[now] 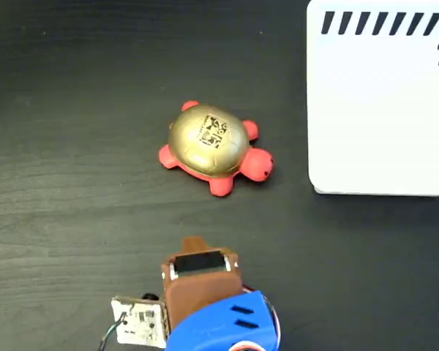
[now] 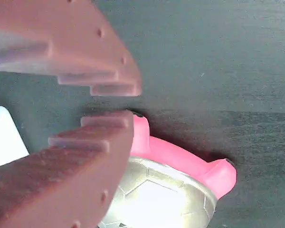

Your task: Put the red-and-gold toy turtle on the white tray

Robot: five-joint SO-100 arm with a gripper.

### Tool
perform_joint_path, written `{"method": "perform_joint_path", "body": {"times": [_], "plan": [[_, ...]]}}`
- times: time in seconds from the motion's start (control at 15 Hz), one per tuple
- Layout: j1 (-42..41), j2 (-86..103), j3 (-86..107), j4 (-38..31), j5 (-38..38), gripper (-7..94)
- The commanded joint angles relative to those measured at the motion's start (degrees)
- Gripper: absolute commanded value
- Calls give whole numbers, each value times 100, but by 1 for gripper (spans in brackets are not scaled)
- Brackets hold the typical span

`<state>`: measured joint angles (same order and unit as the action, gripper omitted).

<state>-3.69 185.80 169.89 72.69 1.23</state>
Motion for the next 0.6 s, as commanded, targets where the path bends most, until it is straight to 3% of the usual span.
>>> {"method": "perform_joint_path", "body": {"times": [0.0, 0.33, 0.53], "plan": [[0, 35, -229, 62, 62, 1], [211, -1916, -1503, -659, 756, 0], [255, -3744, -2874, -571, 1002, 0]]}}
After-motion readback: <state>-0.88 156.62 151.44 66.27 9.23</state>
